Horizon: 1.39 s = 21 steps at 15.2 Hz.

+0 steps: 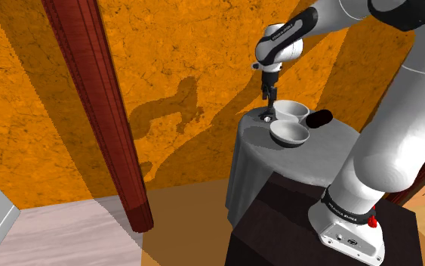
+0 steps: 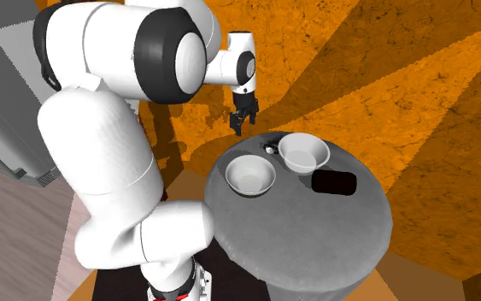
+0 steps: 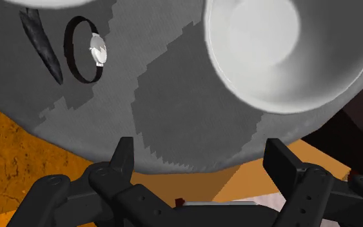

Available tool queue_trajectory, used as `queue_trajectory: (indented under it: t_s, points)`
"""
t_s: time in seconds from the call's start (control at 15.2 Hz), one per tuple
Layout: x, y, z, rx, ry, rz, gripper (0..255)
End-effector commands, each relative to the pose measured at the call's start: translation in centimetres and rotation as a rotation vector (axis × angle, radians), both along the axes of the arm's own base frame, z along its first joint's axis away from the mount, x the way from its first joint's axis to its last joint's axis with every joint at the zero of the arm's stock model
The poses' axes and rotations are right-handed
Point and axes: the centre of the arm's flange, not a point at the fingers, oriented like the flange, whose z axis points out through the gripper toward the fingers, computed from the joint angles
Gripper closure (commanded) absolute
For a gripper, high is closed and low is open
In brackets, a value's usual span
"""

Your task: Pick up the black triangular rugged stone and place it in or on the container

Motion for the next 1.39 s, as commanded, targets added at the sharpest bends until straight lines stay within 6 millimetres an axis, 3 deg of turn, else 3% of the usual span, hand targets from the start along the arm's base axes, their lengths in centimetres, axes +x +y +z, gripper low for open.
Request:
queue_trajectory:
  t_s: [0.0, 0.66, 1.12, 1.32]
  points:
    - [1.5, -1.6, -1.0, -0.005, -0.004, 0.04, 0]
    - [9.7, -9.2, -6.4, -0.028, -0.02, 0.22, 0]
    - [9.4, -9.5, -10.0, -0.028, -0.02, 0.22, 0]
    - [9.4, -9.6, -10.3, -0.028, -0.02, 0.22, 0]
